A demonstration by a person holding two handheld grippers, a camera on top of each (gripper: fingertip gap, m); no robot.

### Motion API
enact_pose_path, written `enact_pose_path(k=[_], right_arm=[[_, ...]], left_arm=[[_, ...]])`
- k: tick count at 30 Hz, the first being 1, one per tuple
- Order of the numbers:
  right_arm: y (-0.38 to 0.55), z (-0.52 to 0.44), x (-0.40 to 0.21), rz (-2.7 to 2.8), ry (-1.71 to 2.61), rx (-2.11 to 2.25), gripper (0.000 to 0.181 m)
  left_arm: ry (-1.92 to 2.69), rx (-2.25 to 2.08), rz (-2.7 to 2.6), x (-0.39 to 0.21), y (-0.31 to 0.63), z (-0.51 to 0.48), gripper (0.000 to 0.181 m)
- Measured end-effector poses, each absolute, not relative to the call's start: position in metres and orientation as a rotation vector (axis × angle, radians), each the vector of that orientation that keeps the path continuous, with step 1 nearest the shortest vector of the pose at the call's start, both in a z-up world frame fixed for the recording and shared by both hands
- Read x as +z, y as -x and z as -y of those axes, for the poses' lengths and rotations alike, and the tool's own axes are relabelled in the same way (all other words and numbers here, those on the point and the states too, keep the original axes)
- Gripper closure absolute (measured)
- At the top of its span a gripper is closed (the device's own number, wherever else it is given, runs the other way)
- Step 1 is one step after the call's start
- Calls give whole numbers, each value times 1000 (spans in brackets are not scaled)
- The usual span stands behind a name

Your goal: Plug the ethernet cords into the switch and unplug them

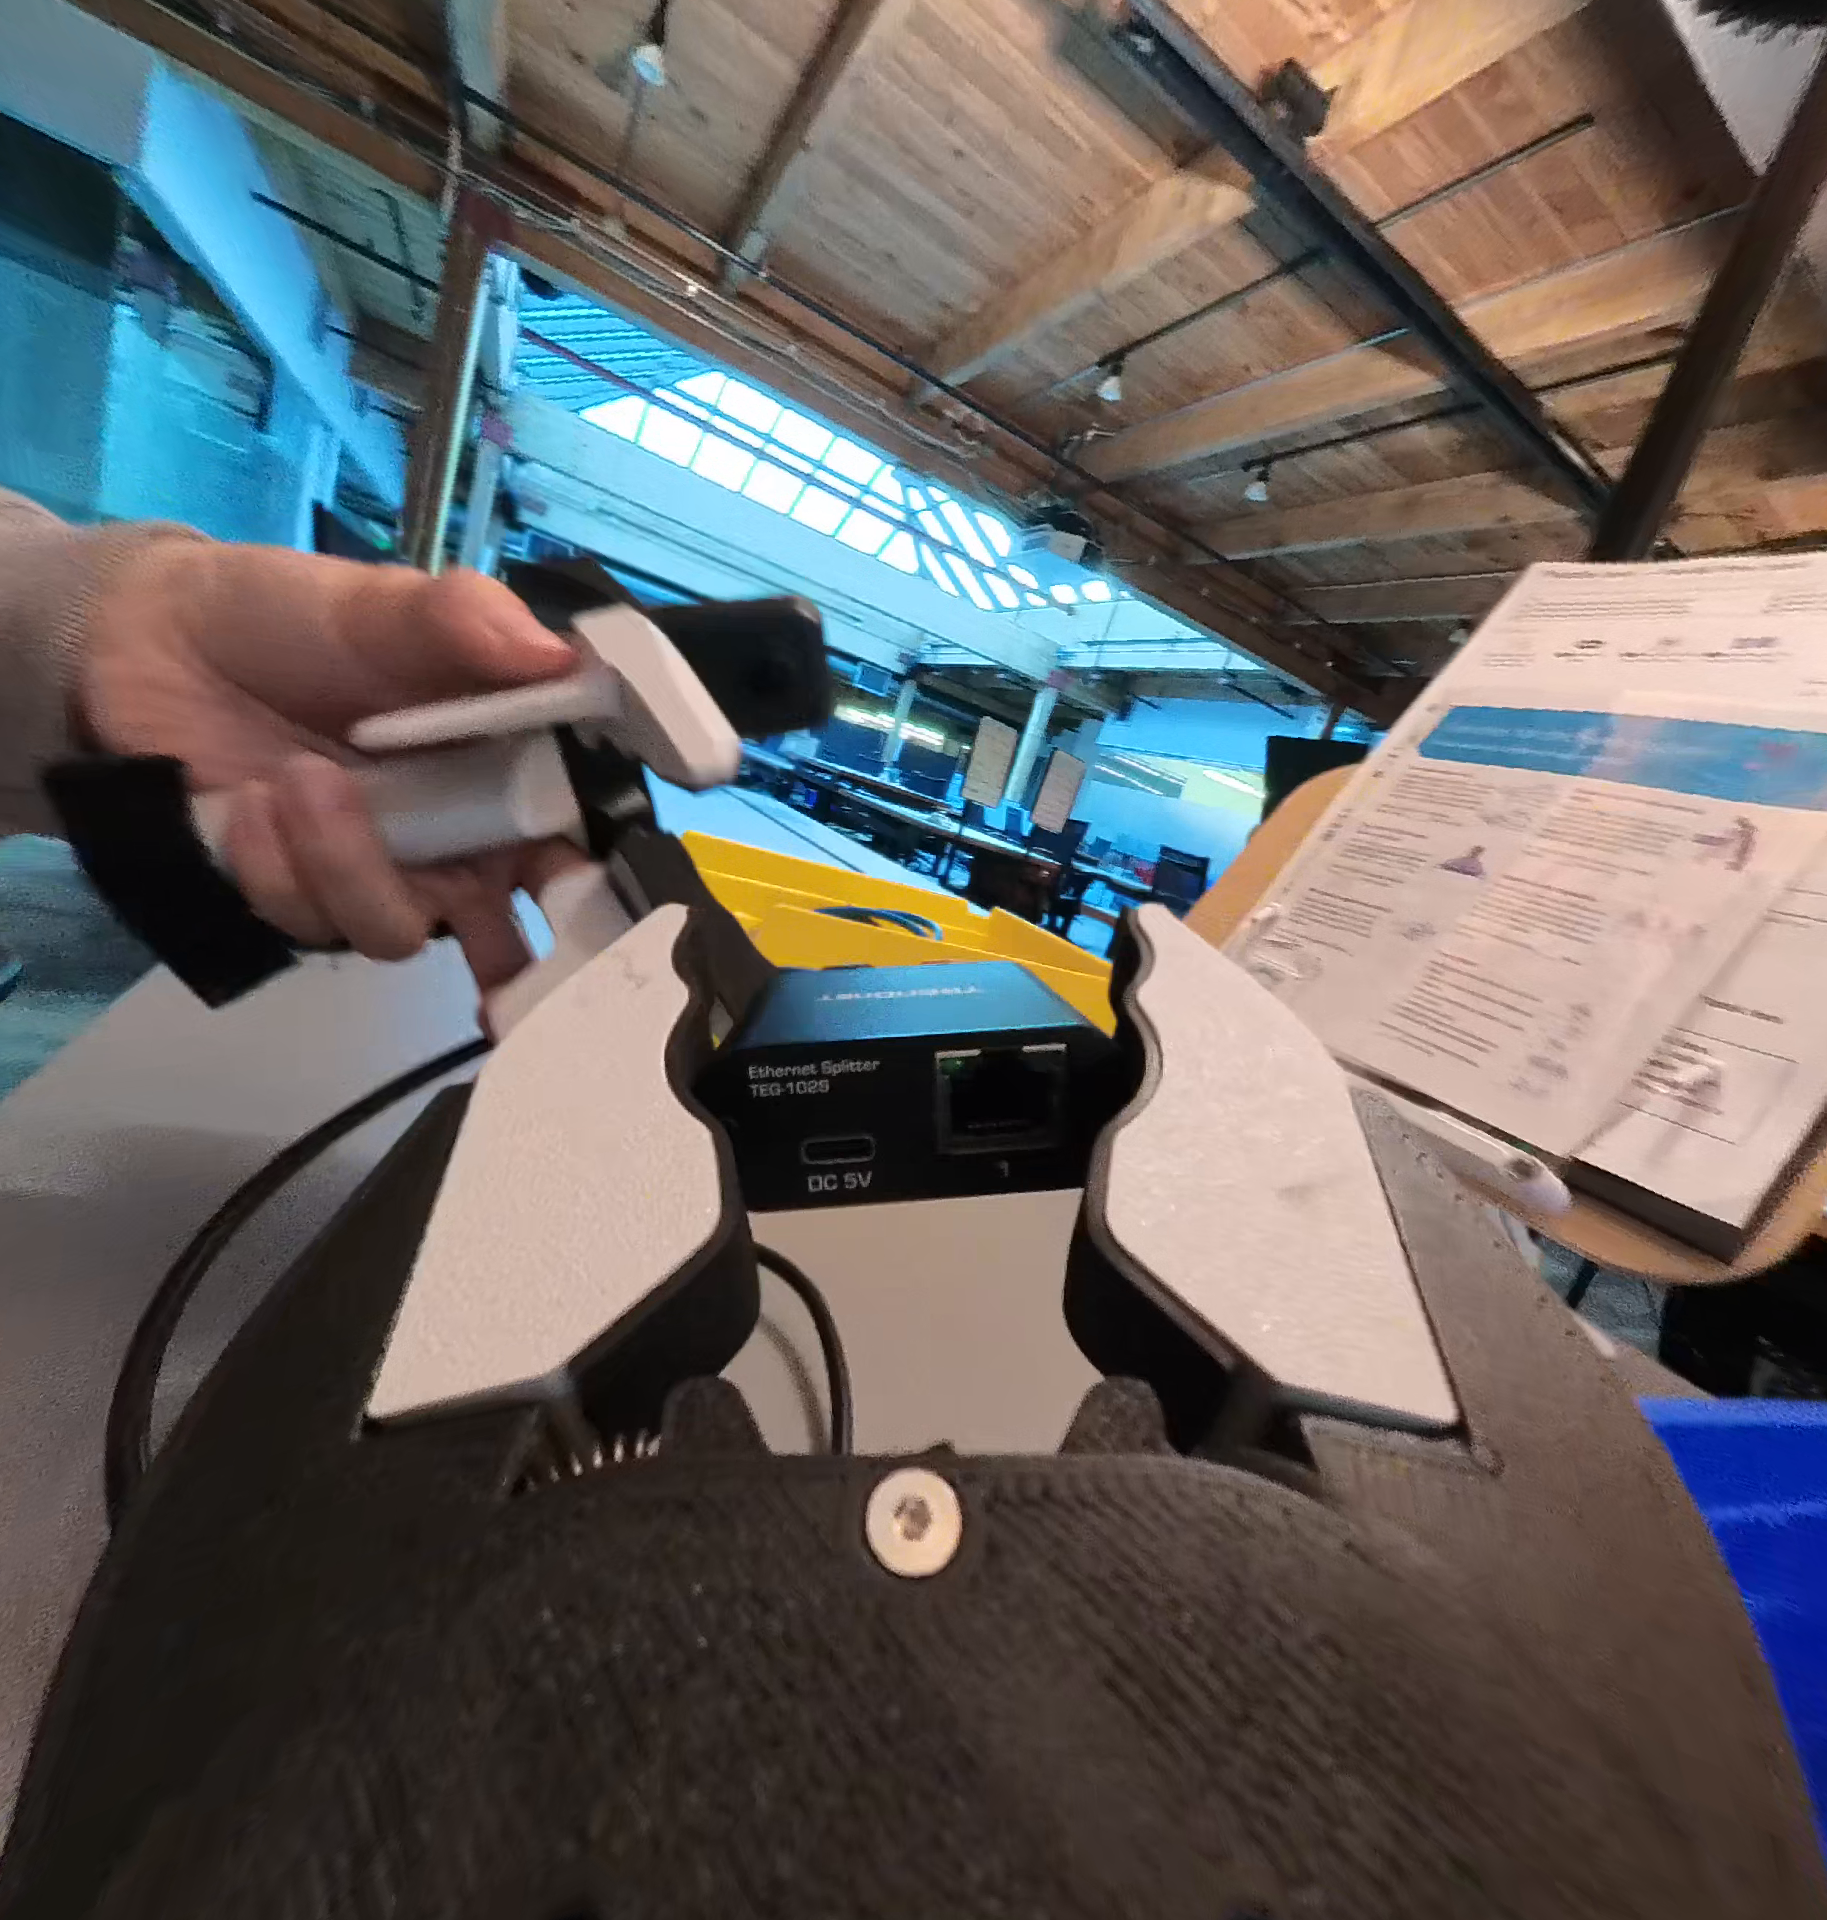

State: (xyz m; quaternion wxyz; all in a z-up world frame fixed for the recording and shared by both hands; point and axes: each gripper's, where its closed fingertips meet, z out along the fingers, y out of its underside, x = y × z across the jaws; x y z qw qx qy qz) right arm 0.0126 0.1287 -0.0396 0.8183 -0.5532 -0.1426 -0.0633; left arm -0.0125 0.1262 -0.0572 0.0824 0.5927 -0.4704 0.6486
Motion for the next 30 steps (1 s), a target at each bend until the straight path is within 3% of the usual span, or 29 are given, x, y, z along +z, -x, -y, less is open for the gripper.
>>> enact_pose_path(k=[4, 9, 13, 15, 20, 25, 30], right_arm=[[2, -138, -41, 337, 1185, -124, 107], [5, -143, -43, 346, 1210, -91, 107], [16, -133, -65, 489, 1430, 63, 106], [13, -122, -62, 486, 1460, 103, 97], [31, -114, -61, 628, 1513, 108, 103], [54, -121, -61, 757, 1502, 74, 123], [53, -127, -65, 733, 1495, 68, 123]], left_arm=[[-1641, 1866, 1269, -71, 6, -114, 126], [-1472, 1937, 1064, -67, 0, -108, 156], [-1454, 1843, 1285, -79, 7, -115, 157], [-1408, 1708, 1485, -85, 18, -120, 157], [-1188, 1412, 1753, -77, 48, -127, 157], [-1047, 1189, 1879, -76, 62, -128, 157], [-1035, 1144, 1917, -76, 60, -134, 157]])
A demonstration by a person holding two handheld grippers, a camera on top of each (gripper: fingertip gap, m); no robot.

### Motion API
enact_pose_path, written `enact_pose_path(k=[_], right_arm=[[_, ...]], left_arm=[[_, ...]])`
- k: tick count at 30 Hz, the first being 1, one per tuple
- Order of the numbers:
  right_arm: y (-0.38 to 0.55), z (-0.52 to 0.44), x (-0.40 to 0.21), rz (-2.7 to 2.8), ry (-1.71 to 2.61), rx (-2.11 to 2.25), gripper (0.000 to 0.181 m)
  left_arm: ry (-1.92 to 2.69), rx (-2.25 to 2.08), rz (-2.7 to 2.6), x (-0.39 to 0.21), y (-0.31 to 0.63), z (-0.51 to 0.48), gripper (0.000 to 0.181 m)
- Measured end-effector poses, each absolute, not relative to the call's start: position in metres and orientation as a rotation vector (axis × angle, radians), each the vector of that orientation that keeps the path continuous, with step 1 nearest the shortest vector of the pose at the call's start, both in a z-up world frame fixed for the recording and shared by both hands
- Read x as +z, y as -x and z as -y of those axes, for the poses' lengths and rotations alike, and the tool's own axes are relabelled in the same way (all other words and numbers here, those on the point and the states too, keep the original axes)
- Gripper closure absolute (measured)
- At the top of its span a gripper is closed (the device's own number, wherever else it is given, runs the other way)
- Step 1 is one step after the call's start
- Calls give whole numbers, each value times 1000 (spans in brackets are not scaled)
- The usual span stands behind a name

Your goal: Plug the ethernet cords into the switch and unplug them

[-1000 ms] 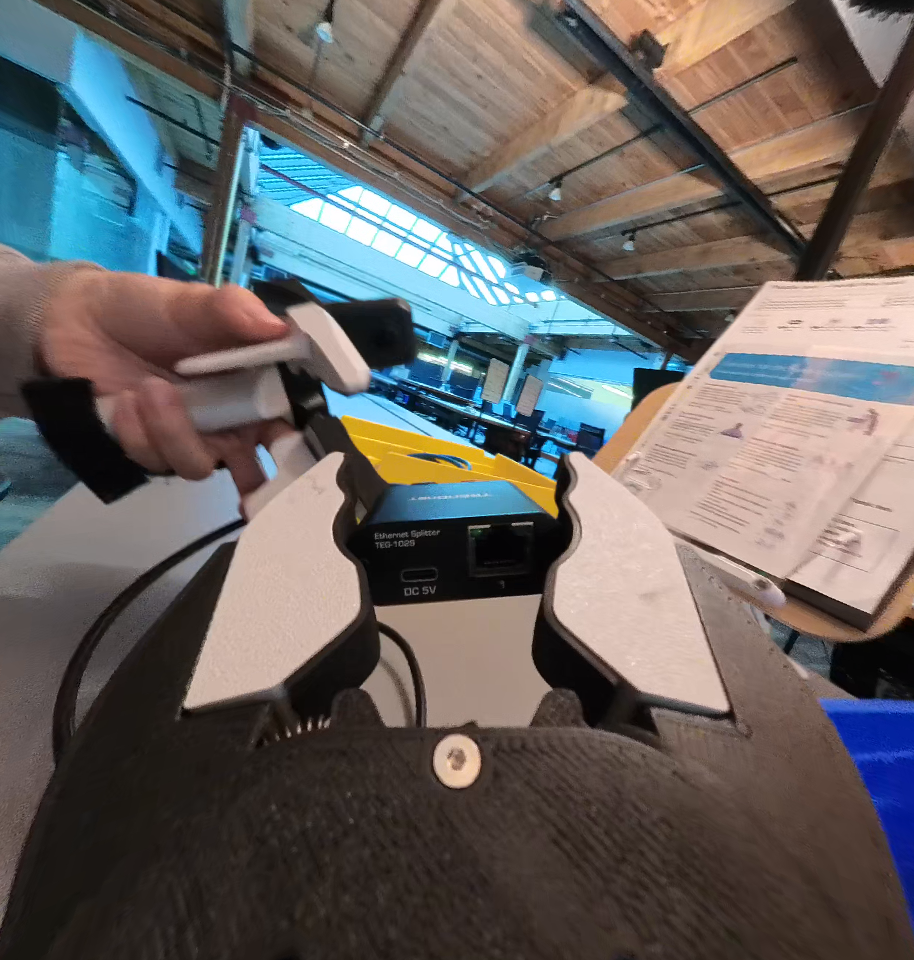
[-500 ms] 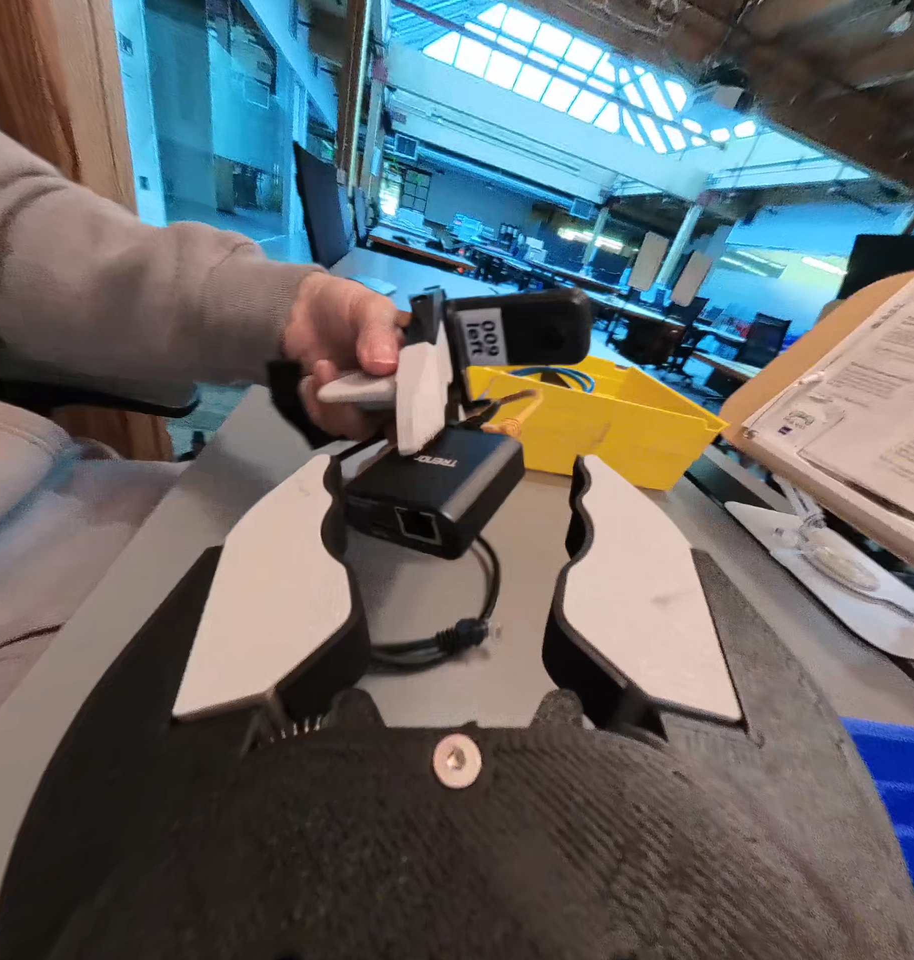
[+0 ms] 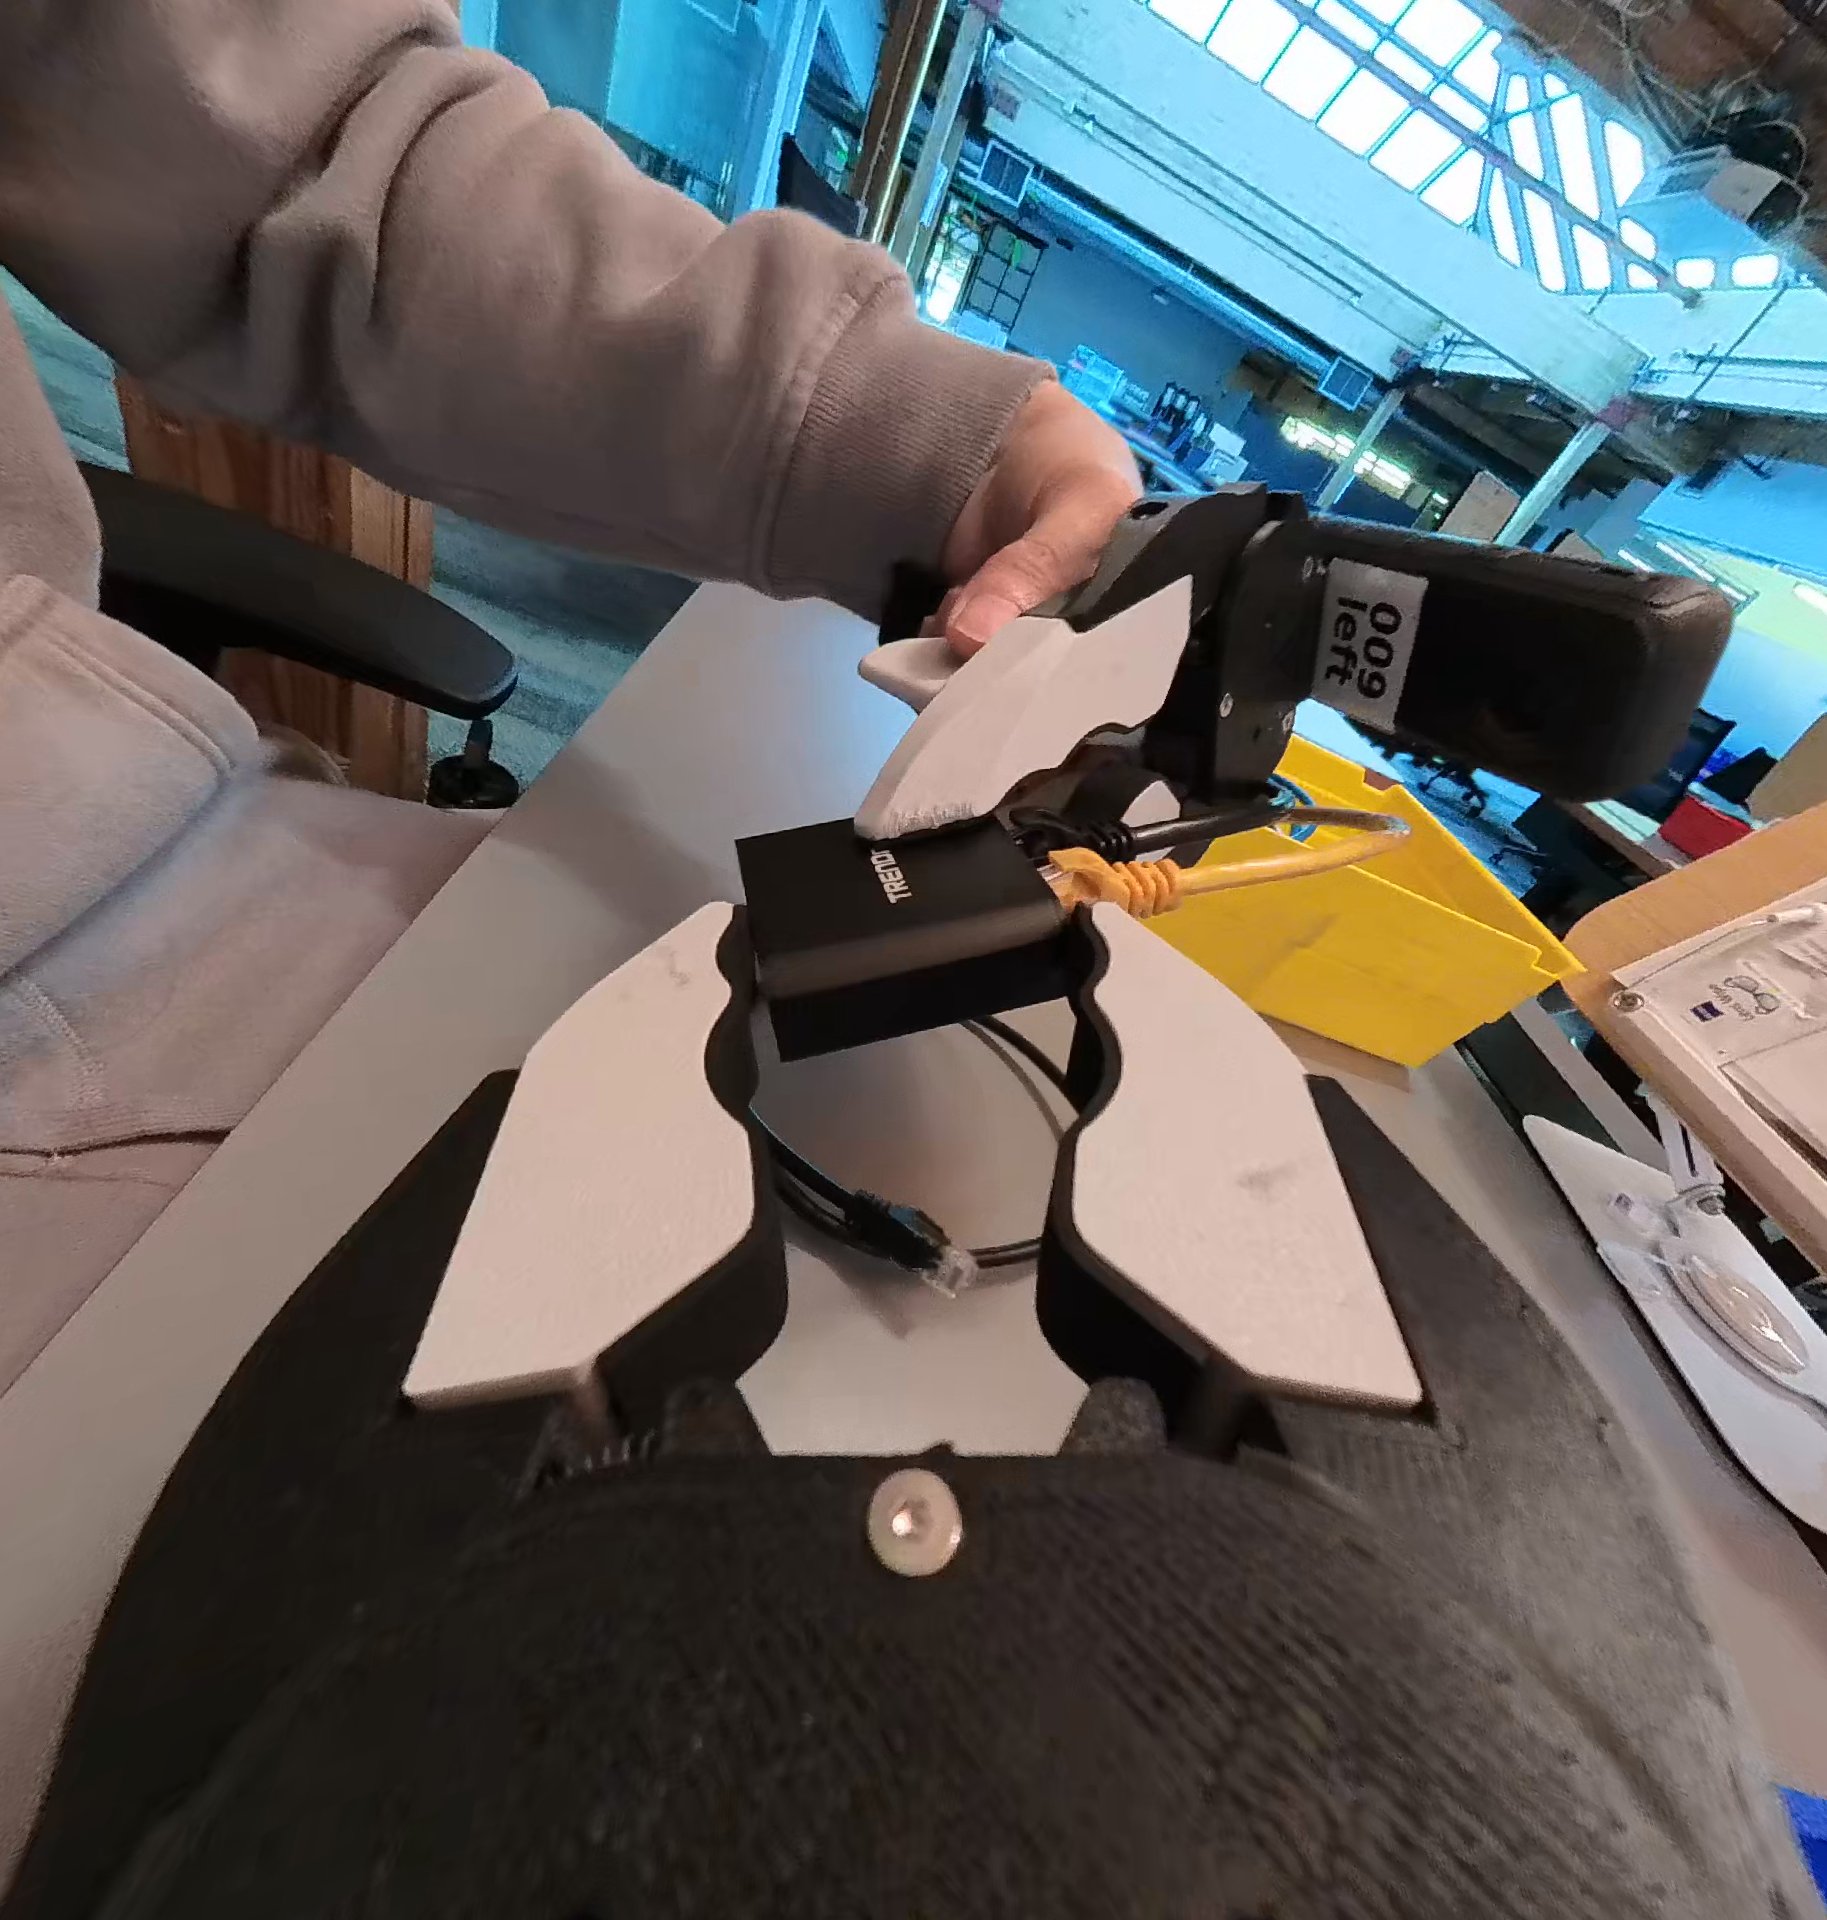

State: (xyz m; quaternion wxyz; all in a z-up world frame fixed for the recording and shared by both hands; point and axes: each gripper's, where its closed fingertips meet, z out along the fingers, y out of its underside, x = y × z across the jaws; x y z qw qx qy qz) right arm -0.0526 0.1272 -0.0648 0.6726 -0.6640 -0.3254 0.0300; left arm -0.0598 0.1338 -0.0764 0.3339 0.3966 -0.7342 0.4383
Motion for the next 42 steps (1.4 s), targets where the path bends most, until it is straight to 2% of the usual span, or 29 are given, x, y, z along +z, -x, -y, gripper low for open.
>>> enact_pose_path(k=[6, 10, 14, 16, 21, 25, 27, 32, 38, 42], right_arm=[[48, -134, -61, 721, 1480, -4, 123], [15, -152, -35, 429, 1427, -177, 123], [-9, -155, -23, 274, 1376, -393, 123], [-18, -156, -19, 197, 1337, -508, 123], [-6, -165, -25, 222, 1292, -566, 124], [-2, -169, -38, 304, 1366, -513, 125], [11, -164, -43, 452, 1411, -400, 121], [18, -150, -34, 560, 1510, -382, 85], [49, -174, -56, 625, 1676, -307, 77], [53, -183, -73, 629, 1700, -292, 97]], left_arm=[[-1007, 1210, 1920, -72, 57, -138, 157], [-1209, 1572, 1801, -46, 13, -151, 153], [-1392, 1777, 1703, -42, -3, -159, 135], [-1398, 1838, 1583, -45, 0, -152, 133], [-1317, 2028, 1054, -37, -3, -152, 144], [-1357, 2097, 1128, -49, -1, -159, 155], [-1396, 2052, 1288, -54, 5, -165, 158], [-1496, 1457, 1934, -95, 36, -189, 158], [-1263, 1158, 2075, -81, 64, -185, 158], [-1210, 1178, 2009, -72, 60, -178, 158]])
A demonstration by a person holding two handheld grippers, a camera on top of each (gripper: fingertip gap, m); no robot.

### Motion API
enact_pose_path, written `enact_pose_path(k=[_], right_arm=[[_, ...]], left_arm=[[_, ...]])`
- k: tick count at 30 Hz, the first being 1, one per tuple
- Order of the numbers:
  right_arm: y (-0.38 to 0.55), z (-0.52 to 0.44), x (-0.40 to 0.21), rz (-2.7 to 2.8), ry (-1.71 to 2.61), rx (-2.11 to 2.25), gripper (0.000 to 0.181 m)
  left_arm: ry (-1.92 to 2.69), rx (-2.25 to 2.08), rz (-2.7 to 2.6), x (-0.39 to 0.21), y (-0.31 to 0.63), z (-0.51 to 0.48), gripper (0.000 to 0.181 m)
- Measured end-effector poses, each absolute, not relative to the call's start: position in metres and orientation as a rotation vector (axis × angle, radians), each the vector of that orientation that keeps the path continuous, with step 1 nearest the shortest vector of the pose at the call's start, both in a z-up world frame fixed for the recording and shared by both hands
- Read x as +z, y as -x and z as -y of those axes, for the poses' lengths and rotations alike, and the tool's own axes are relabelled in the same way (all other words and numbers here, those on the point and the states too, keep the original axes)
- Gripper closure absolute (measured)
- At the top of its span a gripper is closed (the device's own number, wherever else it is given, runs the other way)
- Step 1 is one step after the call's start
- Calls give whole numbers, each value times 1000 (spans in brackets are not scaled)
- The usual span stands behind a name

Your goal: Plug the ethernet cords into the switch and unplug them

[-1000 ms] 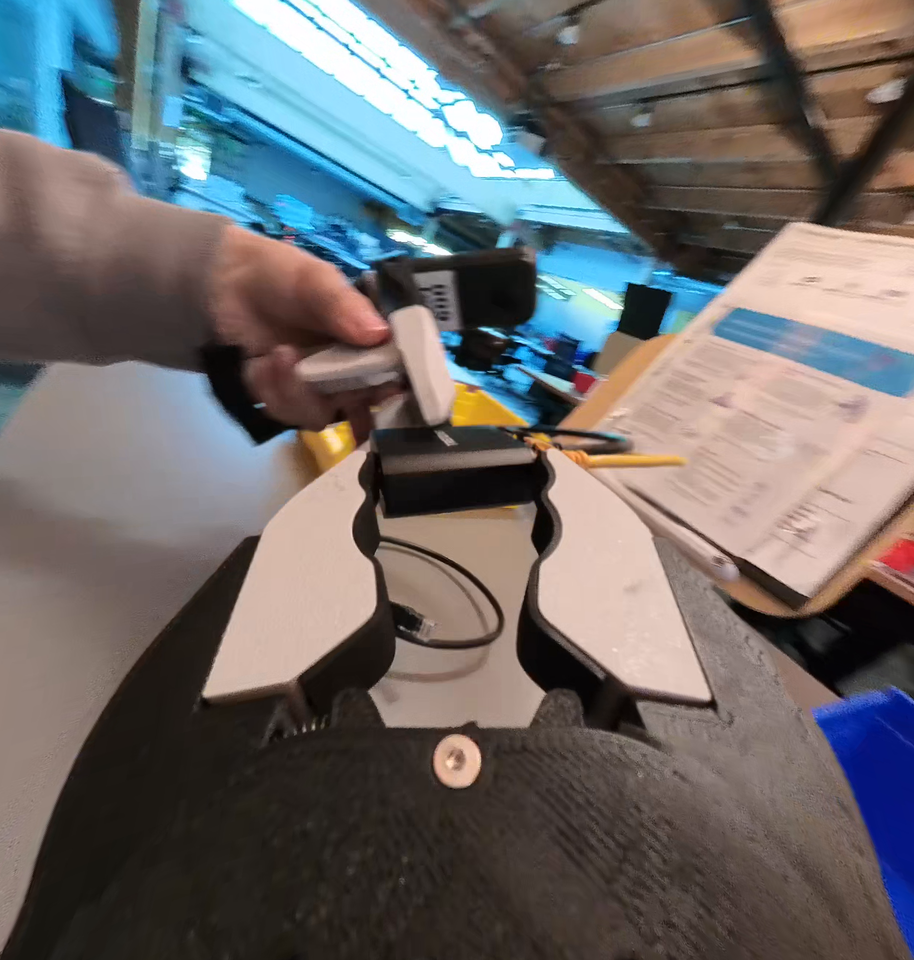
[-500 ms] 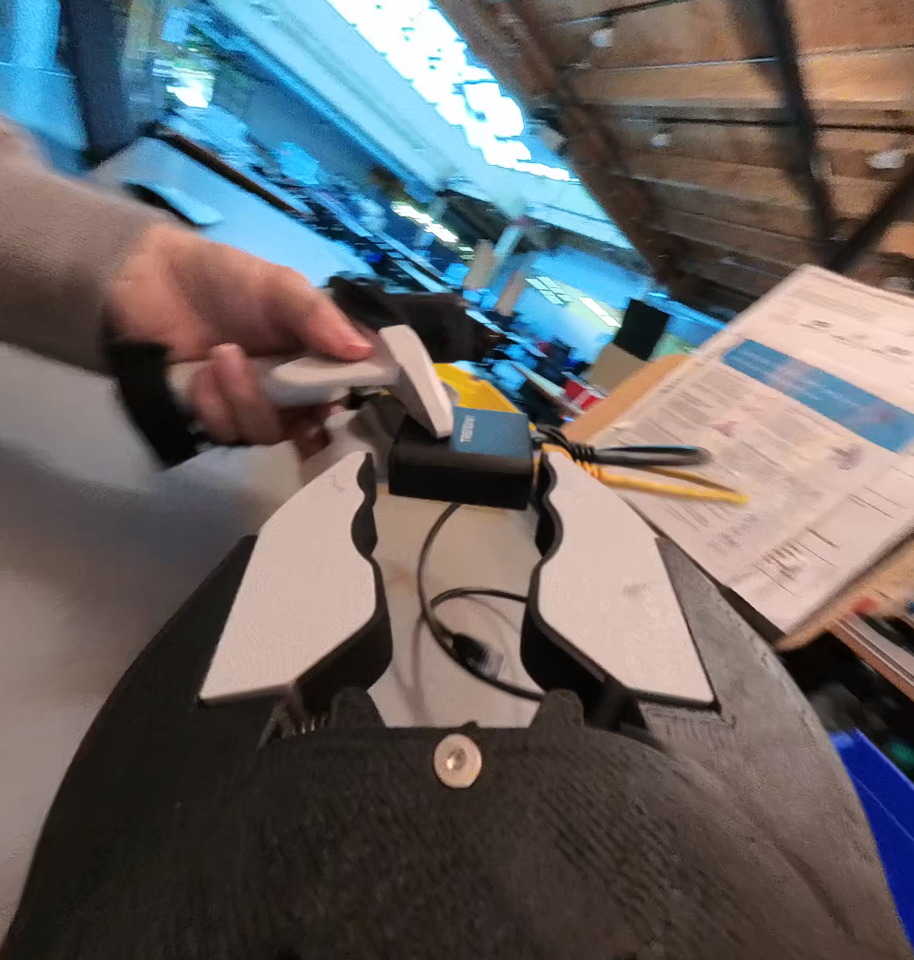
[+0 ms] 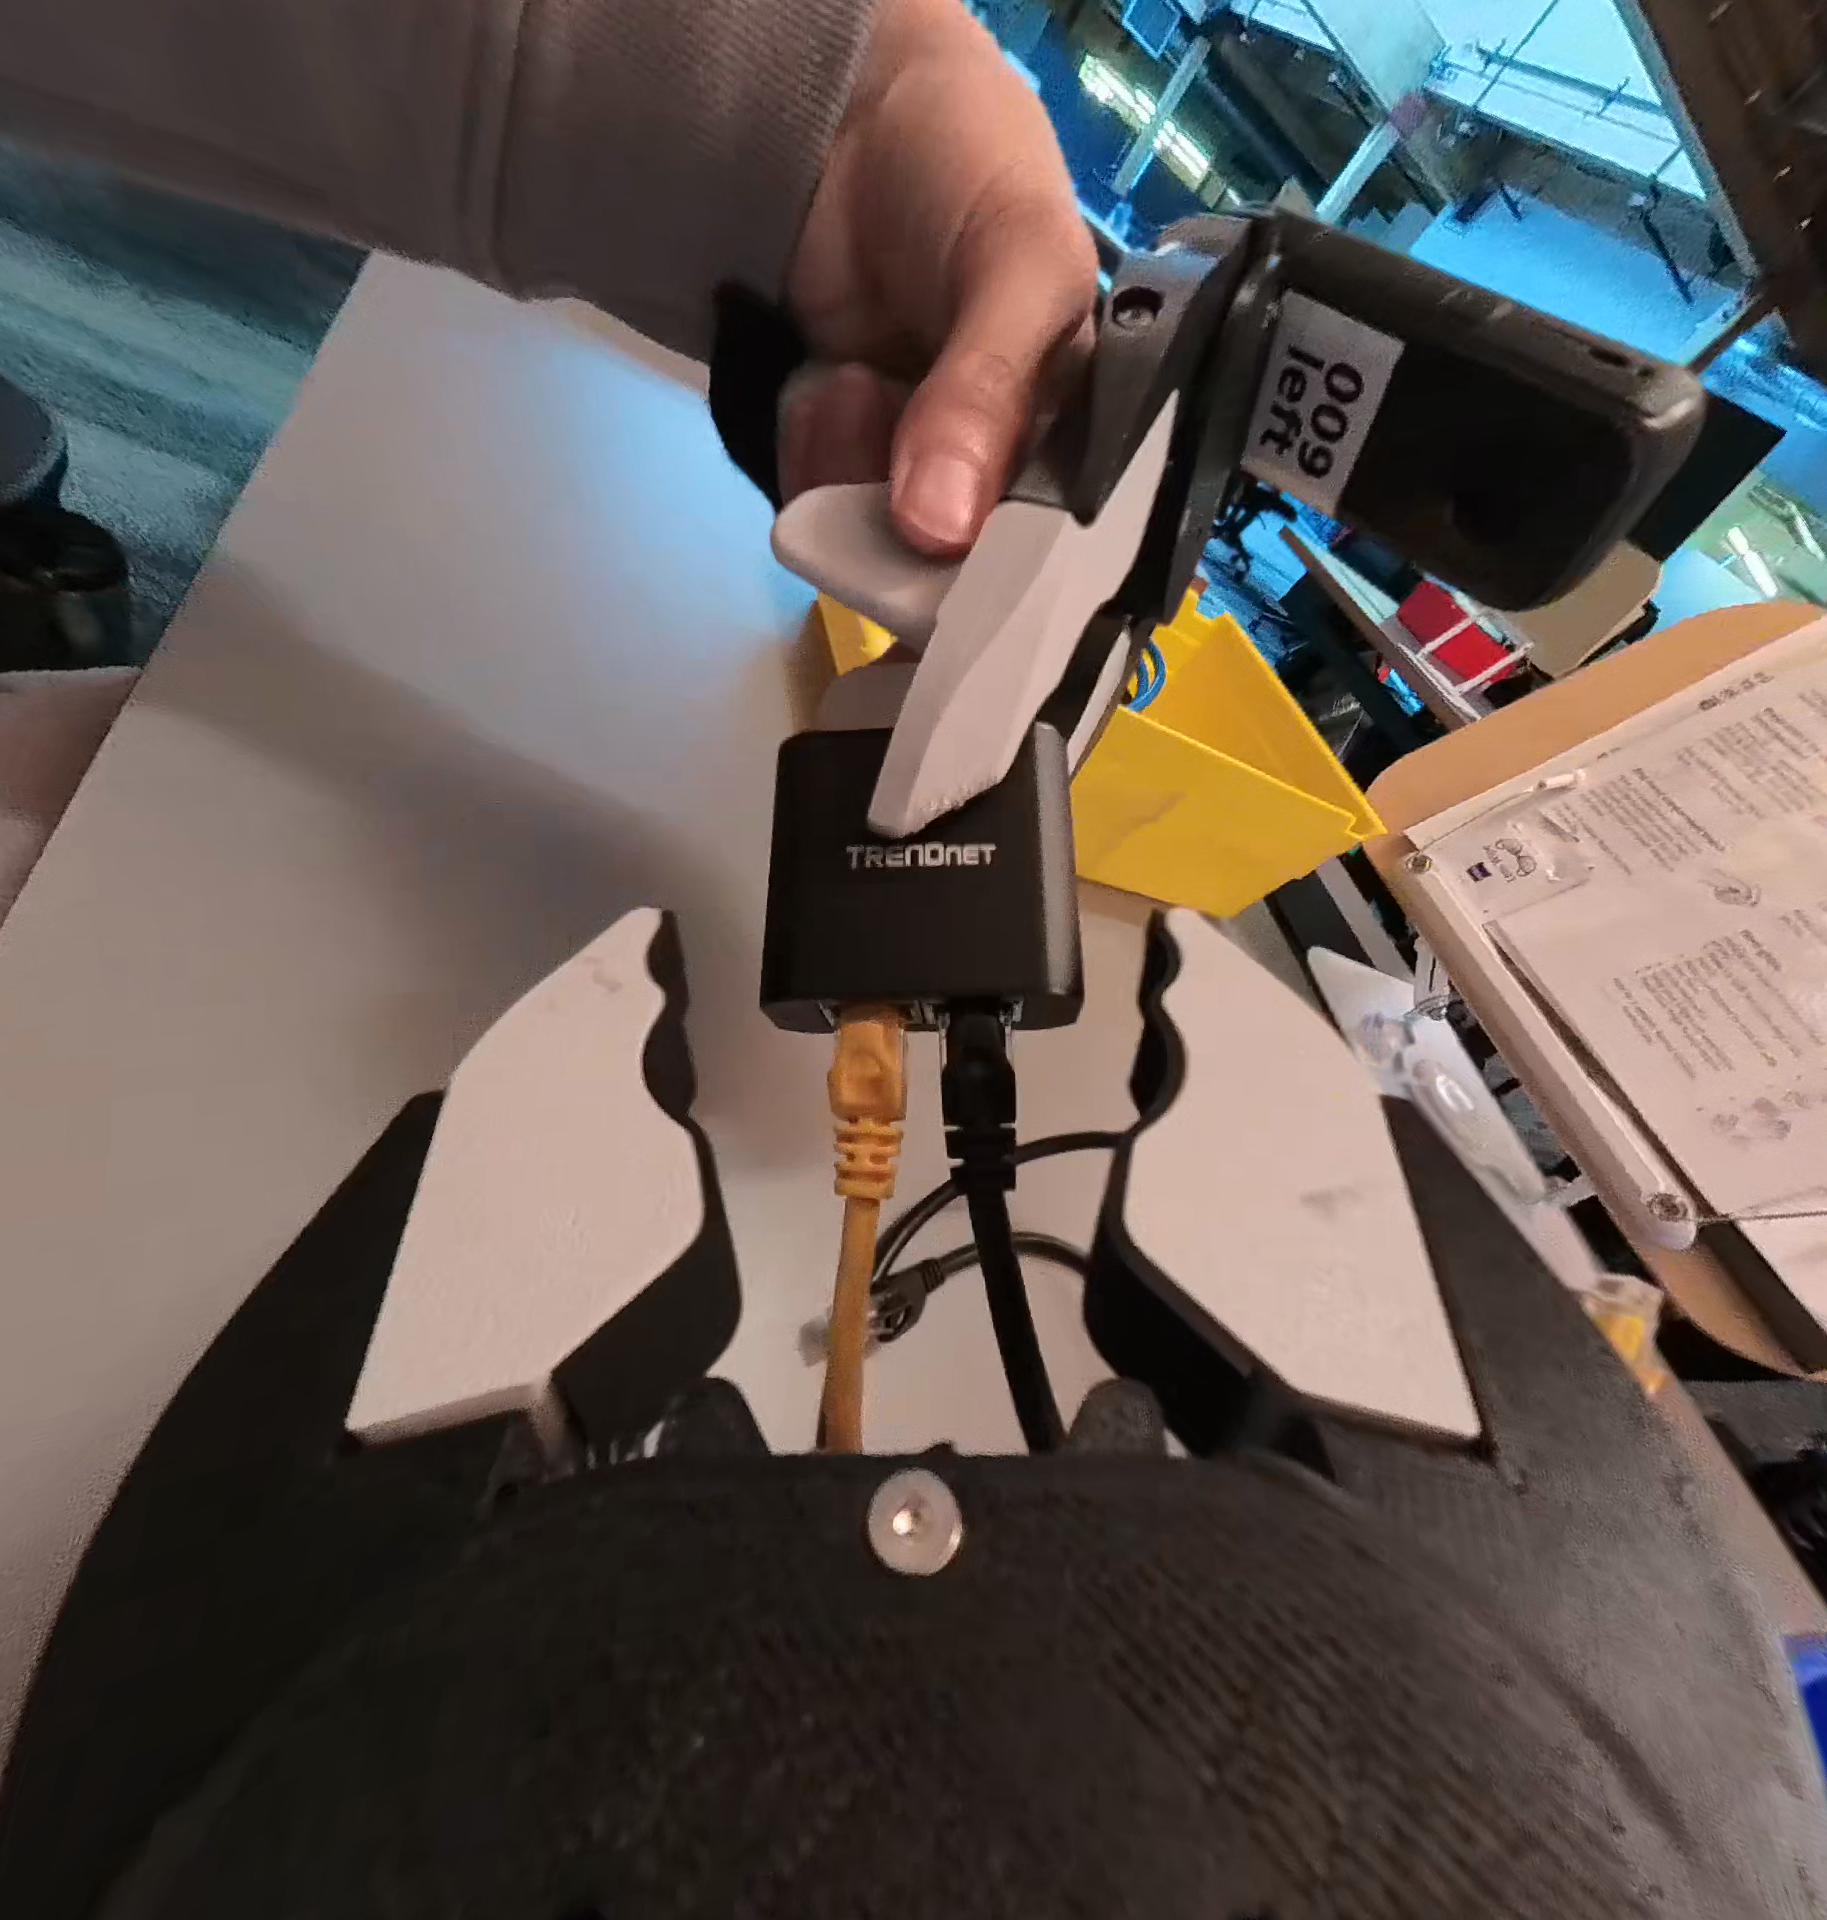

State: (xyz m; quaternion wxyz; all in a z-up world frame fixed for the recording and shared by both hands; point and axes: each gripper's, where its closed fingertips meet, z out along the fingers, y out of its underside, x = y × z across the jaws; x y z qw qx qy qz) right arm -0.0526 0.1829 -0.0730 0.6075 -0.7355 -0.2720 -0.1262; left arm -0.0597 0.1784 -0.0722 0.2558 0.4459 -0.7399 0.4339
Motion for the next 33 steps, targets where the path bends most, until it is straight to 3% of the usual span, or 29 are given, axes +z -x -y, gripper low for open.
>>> enact_pose_path(k=[4, 24, 29, 33], right_arm=[[44, -183, -69, 557, 1648, -243, 117], [55, -180, -80, 601, 1475, -76, 119], [37, -185, -89, 457, 1499, -27, 119], [11, -179, -86, 291, 1481, 11, 119]], left_arm=[[-1161, 1300, 1836, -65, 58, -178, 158], [-1026, 1373, 1791, -77, 64, -170, 157], [-1273, 1442, 1872, -81, 43, -182, 150], [-1446, 1547, 2214, -53, 33, -232, 148]])
